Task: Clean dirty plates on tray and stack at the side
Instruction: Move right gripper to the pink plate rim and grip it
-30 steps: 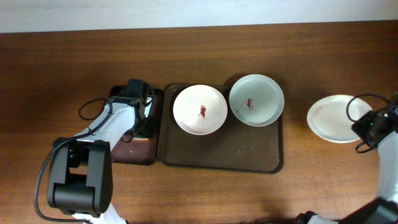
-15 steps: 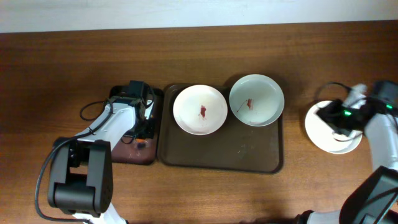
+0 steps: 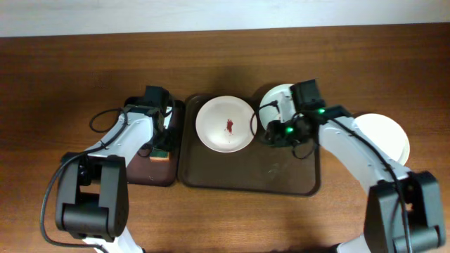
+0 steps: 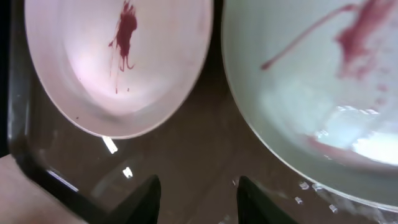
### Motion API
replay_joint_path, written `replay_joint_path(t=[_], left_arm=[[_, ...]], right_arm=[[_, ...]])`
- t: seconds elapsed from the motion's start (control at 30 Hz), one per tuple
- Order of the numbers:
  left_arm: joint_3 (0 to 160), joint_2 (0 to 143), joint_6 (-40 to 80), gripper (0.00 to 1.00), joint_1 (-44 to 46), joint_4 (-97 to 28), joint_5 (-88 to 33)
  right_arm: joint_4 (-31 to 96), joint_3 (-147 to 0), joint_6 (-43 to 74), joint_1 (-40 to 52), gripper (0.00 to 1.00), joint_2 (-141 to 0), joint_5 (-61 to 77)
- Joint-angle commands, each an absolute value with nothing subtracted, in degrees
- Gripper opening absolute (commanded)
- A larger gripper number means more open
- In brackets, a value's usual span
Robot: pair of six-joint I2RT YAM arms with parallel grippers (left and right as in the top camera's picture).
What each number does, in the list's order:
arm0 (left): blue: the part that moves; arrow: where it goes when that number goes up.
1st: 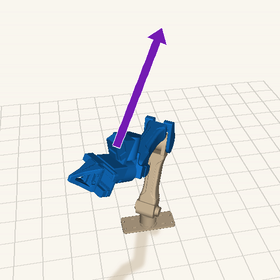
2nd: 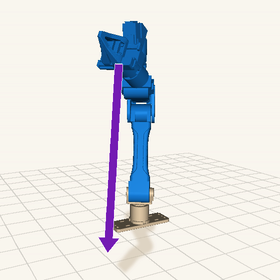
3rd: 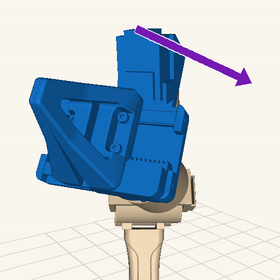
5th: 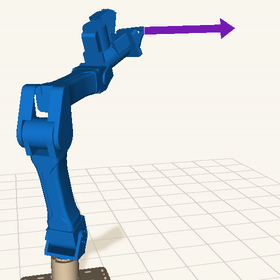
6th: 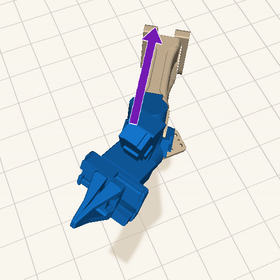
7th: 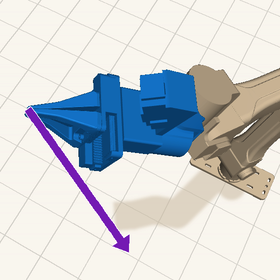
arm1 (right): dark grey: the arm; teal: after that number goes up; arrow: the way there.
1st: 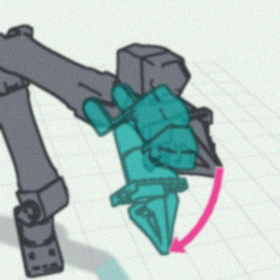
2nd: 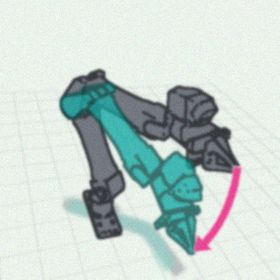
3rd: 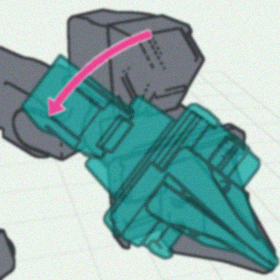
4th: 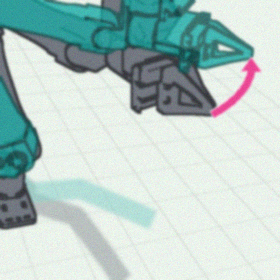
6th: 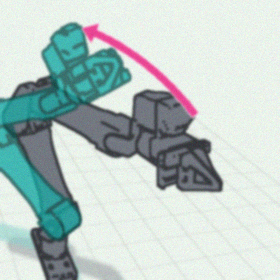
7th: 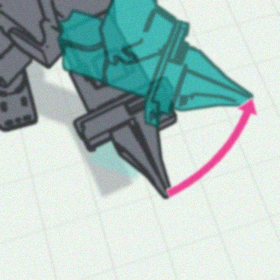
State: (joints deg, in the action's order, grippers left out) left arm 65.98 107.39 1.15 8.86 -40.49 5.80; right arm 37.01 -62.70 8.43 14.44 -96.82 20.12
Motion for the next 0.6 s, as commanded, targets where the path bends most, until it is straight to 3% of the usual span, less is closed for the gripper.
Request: replay_joint_path(t=[0.0, 0.07, 0.1, 0.13, 0.2, 0.3, 0.37, 0.4, 0.5, 0.57], left_arm=[[66.89, 108.09, 3.62, 0.57, 8.95, -37.87, 5.13], [66.89, 108.09, 3.9, 0.57, 8.95, -36.42, 5.06], [66.89, 108.09, 3.9, 0.5, 8.95, -35.99, 4.62], [66.89, 108.09, 3.86, 0.38, 8.95, -35.62, 3.77], [66.89, 108.09, 3.88, 0.0, 8.93, -35.59, 3.64], [66.92, 107.5, 3.86, 0.0, 8.93, -35.66, 3.84], [67.02, 105.49, 3.86, 0.44, 8.93, -35.7, 3.84], [67.16, 104.29, 3.86, 0.57, 8.93, -36.07, 3.84], [67.29, 100.01, 3.88, 0.61, 8.93, -39.11, 3.57], [67.24, 99.63, 3.88, 0.5, 8.95, -40.58, 0.64]], right_arm=[[34.79, -63.66, 10.17, 17.39, 0.41, -100.05, 17.91], [33.26, -63.66, 10.28, 18.55, 0.4, -101.69, 17.67], [32.67, -63.64, 11.38, 18.83, 0.4, -102.17, 17.02], [31.99, -63.66, 11.51, 18.92, 0.4, -102.65, 17.08], [30.92, -63.66, 11.49, 18.92, 0.4, -102.94, 17.08], [30.55, -63.64, 11.46, 18.9, 0.41, -102.94, 17.06], [30.37, -63.64, 11.46, 18.9, 0.41, -102.98, 17.08], [30.13, -63.66, 11.49, 18.9, 0.41, -103.15, 17.08], [29.65, -63.66, 12.56, 18.92, 0.41, -104.71, 17.28], [28.64, -63.66, 12.56, 18.9, 0.4, -105.51, 17.26]])
